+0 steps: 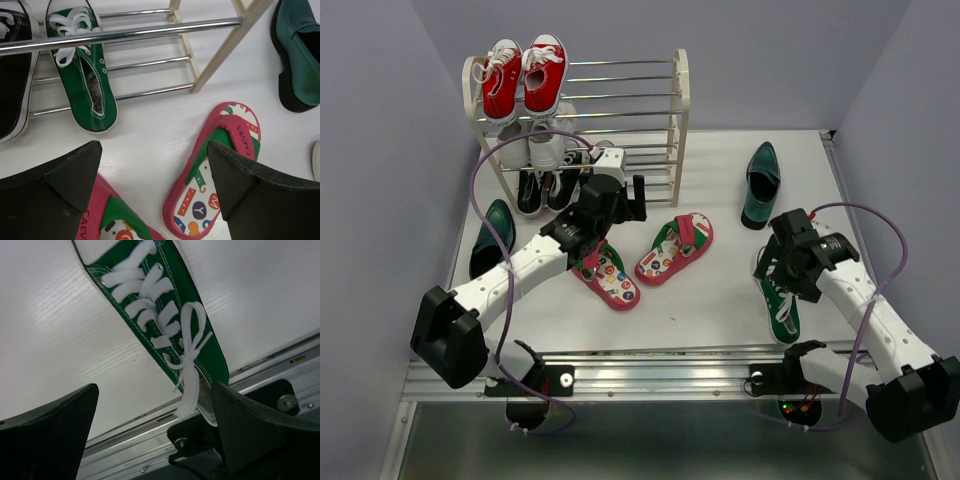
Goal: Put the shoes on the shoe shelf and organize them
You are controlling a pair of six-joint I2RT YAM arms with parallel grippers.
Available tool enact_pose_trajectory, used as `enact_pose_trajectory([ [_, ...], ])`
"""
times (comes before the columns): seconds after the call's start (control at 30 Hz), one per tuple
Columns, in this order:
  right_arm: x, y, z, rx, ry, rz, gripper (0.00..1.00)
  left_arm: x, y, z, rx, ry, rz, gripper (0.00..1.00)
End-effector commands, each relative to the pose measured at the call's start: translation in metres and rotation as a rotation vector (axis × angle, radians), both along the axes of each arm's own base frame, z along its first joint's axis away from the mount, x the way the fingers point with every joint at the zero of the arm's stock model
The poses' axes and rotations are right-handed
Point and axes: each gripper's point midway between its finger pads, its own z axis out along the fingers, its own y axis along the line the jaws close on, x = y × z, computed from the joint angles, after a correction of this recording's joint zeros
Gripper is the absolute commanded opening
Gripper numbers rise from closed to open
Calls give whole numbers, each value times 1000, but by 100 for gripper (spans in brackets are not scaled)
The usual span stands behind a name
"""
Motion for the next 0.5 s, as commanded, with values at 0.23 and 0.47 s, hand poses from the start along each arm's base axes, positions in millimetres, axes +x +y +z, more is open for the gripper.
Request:
enact_pose_trajectory([
  [0.23, -40, -13, -41, -35, 315, -29, 100, -25, 2, 11, -20, -29, -33, 99],
  [0.47, -41, -13, -54, -11, 358, -39, 100, -23, 4, 18, -7, -58, -31, 99],
])
